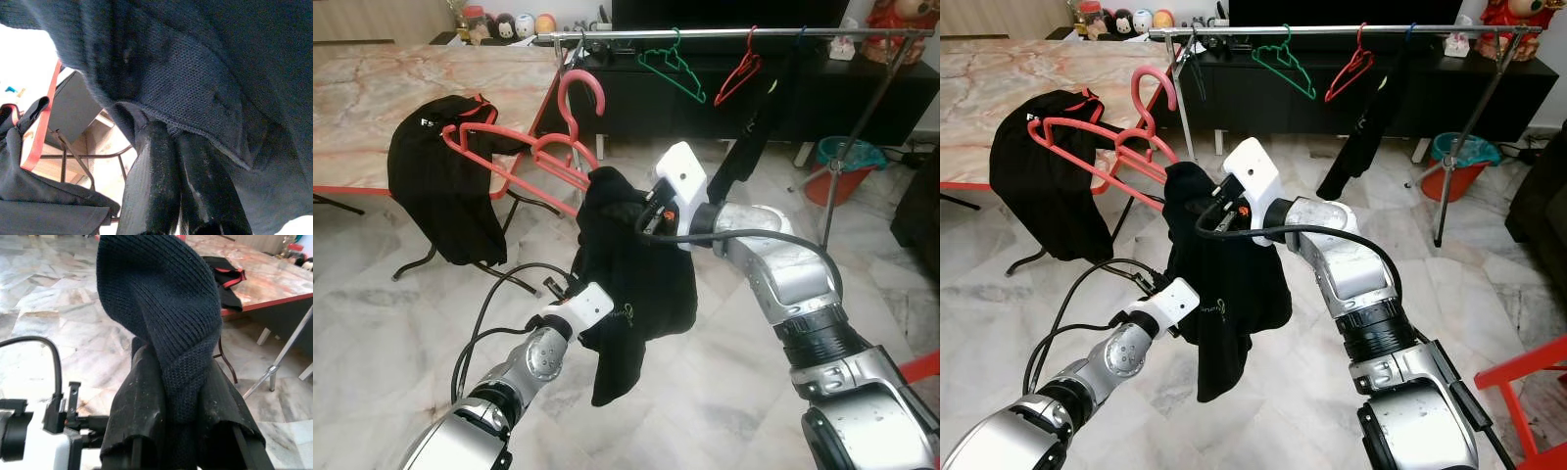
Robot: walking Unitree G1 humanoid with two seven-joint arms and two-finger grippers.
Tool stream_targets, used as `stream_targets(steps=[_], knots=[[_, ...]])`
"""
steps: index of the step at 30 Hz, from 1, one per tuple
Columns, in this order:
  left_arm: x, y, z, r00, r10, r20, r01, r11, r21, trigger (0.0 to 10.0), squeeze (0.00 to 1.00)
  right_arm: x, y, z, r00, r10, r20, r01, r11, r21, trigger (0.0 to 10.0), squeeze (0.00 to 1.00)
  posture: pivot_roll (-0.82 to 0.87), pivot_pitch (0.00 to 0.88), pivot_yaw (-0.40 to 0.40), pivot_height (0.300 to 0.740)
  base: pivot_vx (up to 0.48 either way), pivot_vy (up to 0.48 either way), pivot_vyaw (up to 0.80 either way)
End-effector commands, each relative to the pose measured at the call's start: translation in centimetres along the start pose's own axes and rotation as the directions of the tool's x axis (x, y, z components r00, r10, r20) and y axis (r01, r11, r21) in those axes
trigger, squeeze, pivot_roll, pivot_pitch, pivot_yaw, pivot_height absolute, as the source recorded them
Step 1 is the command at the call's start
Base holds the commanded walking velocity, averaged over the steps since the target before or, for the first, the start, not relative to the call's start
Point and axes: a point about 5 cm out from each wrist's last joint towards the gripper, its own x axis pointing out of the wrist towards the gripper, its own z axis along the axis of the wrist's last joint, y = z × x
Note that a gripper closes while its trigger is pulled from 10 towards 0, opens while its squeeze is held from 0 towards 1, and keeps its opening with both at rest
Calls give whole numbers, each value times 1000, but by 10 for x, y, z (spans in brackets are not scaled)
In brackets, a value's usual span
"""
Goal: Hang hanger
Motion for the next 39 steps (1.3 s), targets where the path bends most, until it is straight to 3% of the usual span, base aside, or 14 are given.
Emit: stream_targets(steps=[1, 9, 12, 15, 16, 21, 28, 39], knots=[[-1, 0, -4, 999, 16, -28, -16, 1000, -18, 0, 0, 0, 5, 12, 999, 27, 40, -26, 999, -31, 0, 0, -272, 12, -16, 740, 0, 0, 0], [-3, 8, -14, 993, 71, -98, -77, 995, -58, 0, 0, -12, -1, -2, 1000, -16, -24, 15, 998, -61, 0, 0, -270, 14, -14, 740, 0, 0, 0], [-6, 12, -22, 984, 93, -154, -107, 991, -83, 0, 0, -33, -9, -26, 991, -52, -122, 41, 995, -94, 0, 0, -270, 14, -14, 740, 0, 0, 0], [-7, 12, -24, 981, 97, -171, -115, 989, -97, 0, 0, -39, -12, -31, 989, -63, -137, 51, 995, -89, 0, 0, -270, 14, -14, 740, 0, 0, 0], [-9, 12, -28, 977, 93, -191, -113, 989, -97, 0, 0, -50, -16, -40, 980, -89, -178, 74, 993, -92, 0, 0, -274, 20, -11, 740, 0, 0, 0], [-13, 10, -34, 972, 77, -220, -103, 989, -109, 0, 0, -71, -20, -56, 961, -107, -255, 82, 991, -107, 0, 0, -274, 22, -4, 740, 0, 0, 0], [-15, 9, -39, 965, 58, -255, -97, 985, -143, 0, 0, -91, -14, -68, 957, -31, -288, -3, 993, -119, 0, 0, -277, 25, 1, 740, 0, 0, 0], [-18, 5, -42, 963, 9, -269, -52, 987, -153, 0, 0, -119, -30, -78, 939, -65, -338, 28, 993, -115, 0, 0, -276, 30, 3, 740, 0, 0, 0]])
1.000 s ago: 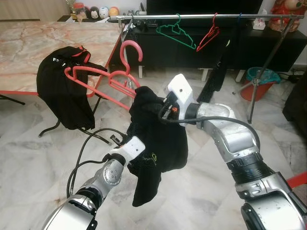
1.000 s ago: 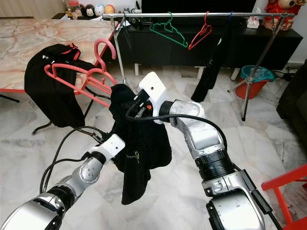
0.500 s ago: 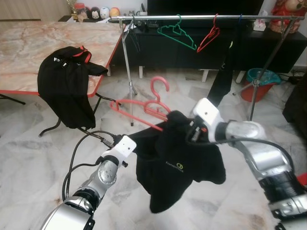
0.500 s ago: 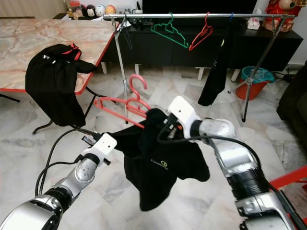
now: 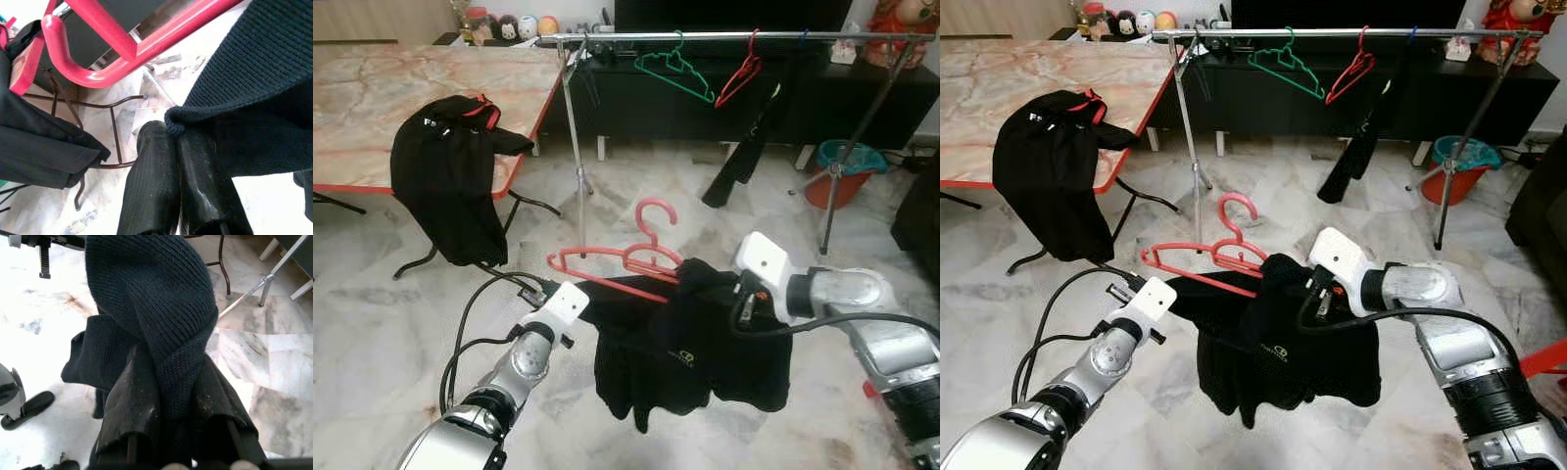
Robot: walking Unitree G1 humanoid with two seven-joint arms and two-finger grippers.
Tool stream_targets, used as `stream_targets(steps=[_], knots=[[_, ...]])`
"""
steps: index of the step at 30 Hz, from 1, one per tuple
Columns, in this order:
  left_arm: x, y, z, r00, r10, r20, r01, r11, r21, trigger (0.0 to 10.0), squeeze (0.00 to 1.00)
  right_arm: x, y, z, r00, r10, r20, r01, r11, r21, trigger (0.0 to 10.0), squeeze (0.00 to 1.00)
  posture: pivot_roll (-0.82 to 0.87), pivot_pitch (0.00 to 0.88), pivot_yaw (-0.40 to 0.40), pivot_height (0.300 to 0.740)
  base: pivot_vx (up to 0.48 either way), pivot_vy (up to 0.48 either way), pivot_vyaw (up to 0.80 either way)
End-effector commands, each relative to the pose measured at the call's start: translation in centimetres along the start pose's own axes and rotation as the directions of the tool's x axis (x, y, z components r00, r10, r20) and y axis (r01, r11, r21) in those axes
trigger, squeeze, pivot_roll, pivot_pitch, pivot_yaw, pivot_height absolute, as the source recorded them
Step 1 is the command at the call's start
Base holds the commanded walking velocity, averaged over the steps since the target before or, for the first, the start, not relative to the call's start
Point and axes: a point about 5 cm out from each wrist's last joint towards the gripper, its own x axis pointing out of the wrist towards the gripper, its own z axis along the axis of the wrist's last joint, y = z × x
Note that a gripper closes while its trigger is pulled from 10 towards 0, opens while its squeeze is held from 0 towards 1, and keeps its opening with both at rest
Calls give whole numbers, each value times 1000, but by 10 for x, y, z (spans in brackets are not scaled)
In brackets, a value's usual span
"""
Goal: Hang hanger
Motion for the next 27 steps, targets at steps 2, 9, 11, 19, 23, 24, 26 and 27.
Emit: stream_targets(steps=[2, 9, 11, 19, 23, 24, 26, 27], knots=[[-6, 0, -16, 997, -10, -78, 9, 1000, -16, 0, 0, -19, -14, 4, 997, -63, 51, 62, 998, 4, 0, 0, -276, 30, 5, 740, 0, 0, 0], [-7, -2, -20, 994, -31, -101, 28, 999, -33, 0, 0, -41, -21, 4, 985, -79, 150, 75, 997, 32, 0, 0, -278, 31, 11, 740, 0, 0, 0], [-8, -2, -20, 994, -30, -106, 25, 999, -48, 0, 0, -43, -20, 4, 984, -67, 168, 61, 997, 39, 0, 0, -278, 31, 11, 740, 0, 0, 0], [-8, 4, -24, 991, -17, -133, 4, 996, -93, 0, 0, -61, -1, -21, 992, 123, 28, -123, 992, 4, 0, 0, -278, 36, 17, 740, 0, 0, 0], [-8, 7, -26, 989, -13, -144, -3, 994, -109, 0, 0, -74, -5, -40, 987, 97, -128, -100, 995, -19, 0, 0, -280, 39, 22, 740, 0, 0, 0], [-8, 7, -26, 989, -13, -145, -3, 994, -111, 0, 0, -75, -6, -41, 986, 92, -141, -96, 995, -23, 0, 0, -280, 39, 22, 740, 0, 0, 0], [-8, 7, -26, 989, -14, -146, -3, 994, -111, 0, 0, -77, -6, -43, 983, 95, -155, -100, 995, -22, 0, 0, -279, 40, 23, 740, 0, 0, 0], [-8, 7, -27, 989, -15, -147, -2, 994, -112, 0, 0, -79, -5, -44, 980, 101, -173, -107, 994, -26, 0, 0, -279, 41, 23, 740, 0, 0, 0]])
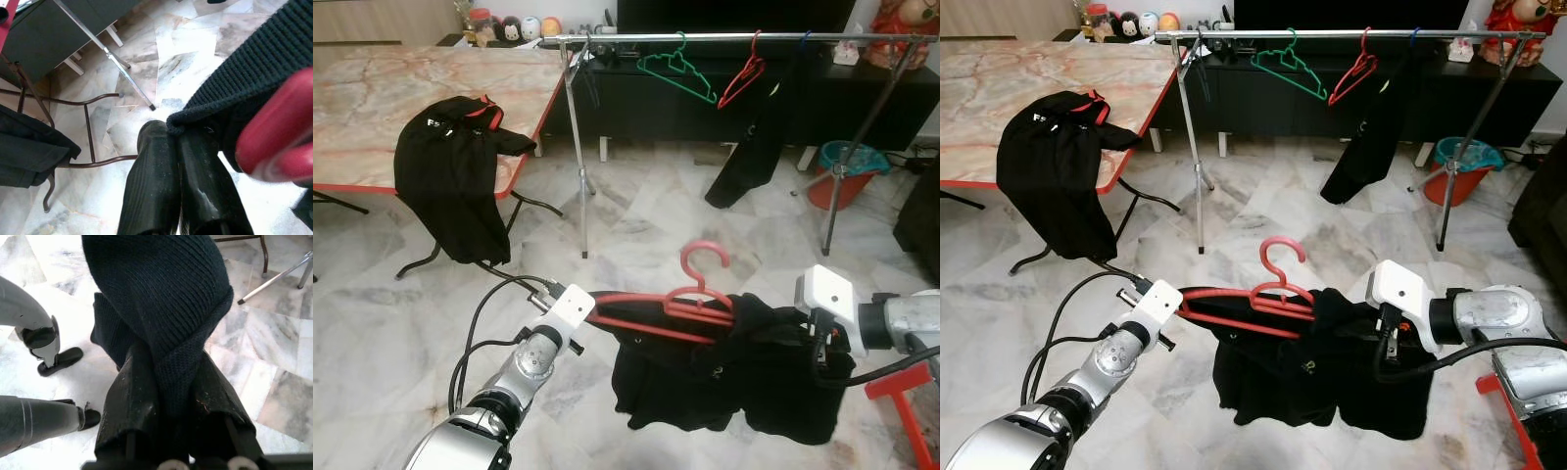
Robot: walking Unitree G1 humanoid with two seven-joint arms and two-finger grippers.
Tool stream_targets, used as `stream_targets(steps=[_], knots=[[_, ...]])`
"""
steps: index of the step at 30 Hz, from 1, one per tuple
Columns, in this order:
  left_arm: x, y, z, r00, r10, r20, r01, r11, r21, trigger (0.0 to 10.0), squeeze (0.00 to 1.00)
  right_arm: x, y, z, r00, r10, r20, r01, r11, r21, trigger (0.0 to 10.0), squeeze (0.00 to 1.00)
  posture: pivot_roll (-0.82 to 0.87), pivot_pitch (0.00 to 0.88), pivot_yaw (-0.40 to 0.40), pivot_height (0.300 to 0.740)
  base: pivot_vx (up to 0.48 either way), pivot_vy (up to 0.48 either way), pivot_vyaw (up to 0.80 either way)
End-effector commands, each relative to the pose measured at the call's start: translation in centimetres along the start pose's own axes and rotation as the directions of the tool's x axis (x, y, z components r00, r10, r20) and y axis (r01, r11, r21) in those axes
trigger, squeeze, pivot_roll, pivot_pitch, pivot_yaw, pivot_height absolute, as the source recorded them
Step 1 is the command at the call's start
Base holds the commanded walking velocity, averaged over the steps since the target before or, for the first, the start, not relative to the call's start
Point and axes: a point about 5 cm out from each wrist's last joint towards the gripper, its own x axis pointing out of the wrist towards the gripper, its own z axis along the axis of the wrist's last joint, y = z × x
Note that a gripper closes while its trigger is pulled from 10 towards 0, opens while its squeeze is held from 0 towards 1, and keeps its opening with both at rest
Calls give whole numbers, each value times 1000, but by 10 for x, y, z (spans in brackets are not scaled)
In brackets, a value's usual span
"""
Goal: Hang hanger
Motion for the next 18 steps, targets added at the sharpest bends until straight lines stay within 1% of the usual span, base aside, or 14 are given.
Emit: stream_targets(steps=[1, 4, 5, 8, 12, 13, 15, 16, 18], knots=[[-9, 18, -27, 988, 78, -130, -84, 996, -39, 0, 0, -23, -6, -7, 994, -47, -102, 45, 999, -20, 0, 0, -279, 43, 24, 740, 0, 0, 0], [-9, 18, -27, 988, 77, -131, -83, 996, -40, 0, 0, -25, -8, -12, 984, -71, -166, 63, 997, -54, 0, 0, -280, 43, 26, 740, 0, 0, 0], [-9, 18, -27, 989, 74, -130, -80, 996, -40, 0, 0, -25, -9, -16, 973, -89, -213, 74, 994, -77, 0, 0, -280, 43, 26, 740, 0, 0, 0], [-9, 17, -27, 989, 72, -129, -77, 996, -41, 0, 0, -25, -11, -18, 965, -106, -241, 84, 992, -99, 0, 0, -282, 44, 27, 740, 0, 0, 0], [-9, 17, -26, 989, 69, -128, -75, 996, -40, 0, 0, -20, -20, -15, 938, -215, -271, 174, 970, -168, 0, 0, -279, 43, 26, 740, 0, 0, 0], [-9, 17, -26, 989, 69, -128, -75, 996, -40, 0, 0, -19, -22, -15, 933, -238, -272, 194, 965, -178, 0, 0, -279, 43, 26, 740, 0, 0, 0], [-9, 17, -26, 990, 67, -127, -73, 997, -39, 0, 0, -17, -25, -11, 931, -274, -240, 237, 956, -172, 0, 0, -279, 43, 26, 740, 0, 0, 0], [-9, 16, -26, 990, 63, -127, -68, 997, -35, 0, 0, -14, -26, -6, 943, -274, -186, 249, 957, -148, 0, 0, -279, 43, 25, 740, 0, 0, 0], [-9, 15, -27, 990, 60, -127, -65, 997, -33, 0, 0, -12, -25, -2, 950, -267, -160, 246, 959, -139, 0, 0, -279, 43, 25, 740, 0, 0, 0]])
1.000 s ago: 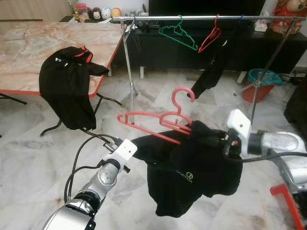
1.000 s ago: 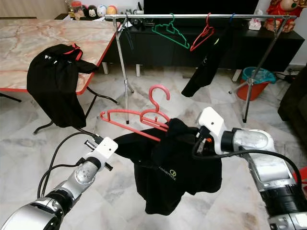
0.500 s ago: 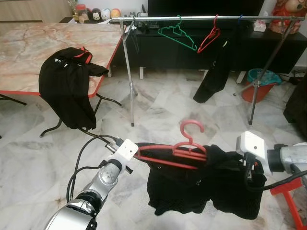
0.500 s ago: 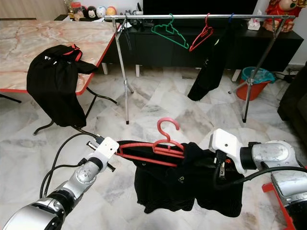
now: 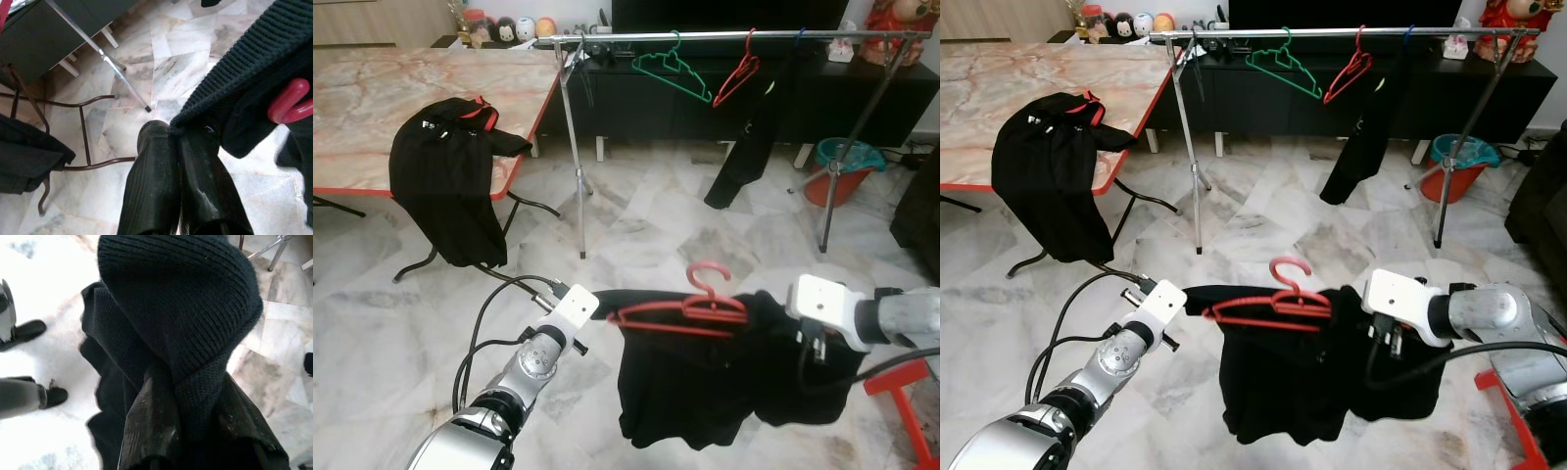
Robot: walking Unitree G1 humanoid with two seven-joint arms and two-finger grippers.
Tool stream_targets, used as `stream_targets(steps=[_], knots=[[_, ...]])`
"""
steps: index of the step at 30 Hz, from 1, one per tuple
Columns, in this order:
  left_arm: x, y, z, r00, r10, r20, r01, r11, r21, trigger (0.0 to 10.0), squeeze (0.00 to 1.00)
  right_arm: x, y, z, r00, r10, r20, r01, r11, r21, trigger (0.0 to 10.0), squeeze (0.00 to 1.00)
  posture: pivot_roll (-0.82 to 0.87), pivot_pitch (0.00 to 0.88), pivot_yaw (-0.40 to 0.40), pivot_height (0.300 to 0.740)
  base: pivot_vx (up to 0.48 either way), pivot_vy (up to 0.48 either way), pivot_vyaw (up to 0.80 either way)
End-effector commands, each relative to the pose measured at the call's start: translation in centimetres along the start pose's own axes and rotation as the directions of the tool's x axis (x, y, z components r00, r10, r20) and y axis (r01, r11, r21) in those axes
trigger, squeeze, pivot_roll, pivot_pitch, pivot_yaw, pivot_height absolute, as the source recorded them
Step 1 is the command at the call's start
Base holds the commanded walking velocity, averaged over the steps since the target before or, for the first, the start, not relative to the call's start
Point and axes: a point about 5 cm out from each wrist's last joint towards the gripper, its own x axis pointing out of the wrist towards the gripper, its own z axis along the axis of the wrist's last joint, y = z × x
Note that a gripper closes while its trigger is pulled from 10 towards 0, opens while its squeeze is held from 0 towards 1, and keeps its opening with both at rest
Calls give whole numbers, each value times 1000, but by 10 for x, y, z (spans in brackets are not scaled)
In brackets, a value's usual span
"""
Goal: Hang hanger
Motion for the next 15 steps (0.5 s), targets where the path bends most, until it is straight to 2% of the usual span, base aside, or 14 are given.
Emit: stream_targets(steps=[1, 3, 9, 13, 15], knots=[[-10, 18, -28, 989, 70, -128, -73, 997, -20, 0, 0, -14, -13, 2, 996, -81, 25, 80, 996, 34, 0, 0, -280, 42, 25, 740, 0, 0, 0], [-10, 17, -28, 990, 63, -128, -66, 998, -15, 0, 0, -13, -12, 8, 993, -78, 83, 73, 995, 63, 0, 0, -279, 43, 24, 740, 0, 0, 0], [-11, 14, -29, 991, 49, -128, -51, 999, -7, 0, 0, -11, -13, 7, 994, -86, 60, 83, 995, 46, 0, 0, -280, 45, 23, 740, 0, 0, 0], [-11, 14, -29, 991, 46, -129, -48, 999, -10, 0, 0, -8, -11, 1, 997, -78, -4, 78, 997, 9, 0, 0, -279, 44, 22, 740, 0, 0, 0], [-10, 15, -27, 991, 46, -128, -48, 999, -14, 0, 0, -5, -6, -9, 993, -64, -100, 60, 997, -42, 0, 0, -279, 44, 22, 740, 0, 0, 0]])
